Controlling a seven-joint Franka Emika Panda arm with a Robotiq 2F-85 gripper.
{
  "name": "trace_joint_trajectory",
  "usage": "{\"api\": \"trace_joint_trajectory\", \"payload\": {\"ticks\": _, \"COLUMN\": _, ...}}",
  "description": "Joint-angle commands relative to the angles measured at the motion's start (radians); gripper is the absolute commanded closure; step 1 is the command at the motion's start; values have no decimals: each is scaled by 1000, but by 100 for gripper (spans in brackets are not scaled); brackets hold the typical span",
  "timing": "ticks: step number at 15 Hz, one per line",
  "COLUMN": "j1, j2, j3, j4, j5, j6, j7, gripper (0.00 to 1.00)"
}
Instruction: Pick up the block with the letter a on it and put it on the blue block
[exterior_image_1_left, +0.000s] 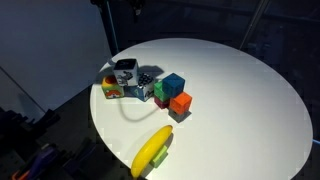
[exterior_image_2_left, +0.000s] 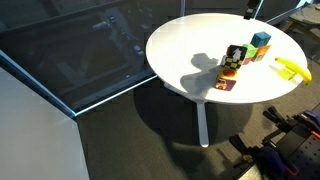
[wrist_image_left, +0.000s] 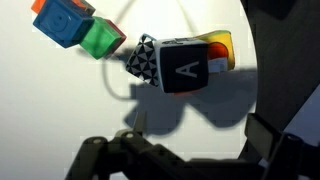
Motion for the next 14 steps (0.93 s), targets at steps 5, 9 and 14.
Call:
{"api": "trace_joint_trajectory", "payload": {"ticks": 5, "j1": -6, "j2": -11, "j3": 4, "j4": -114, "j5": -33, "j6": 100, "j7": -26, "gripper": 0}}
{"api": "trace_joint_trajectory", "payload": {"ticks": 9, "j1": -6, "j2": -2, "j3": 8, "j4": -174, "j5": -32, "j6": 187, "j7": -54, "gripper": 0}}
{"api": "trace_joint_trajectory", "payload": {"ticks": 14, "j1": -7, "j2": 27, "j3": 16, "j4": -211, "j5": -23, "j6": 273, "j7": -92, "gripper": 0}}
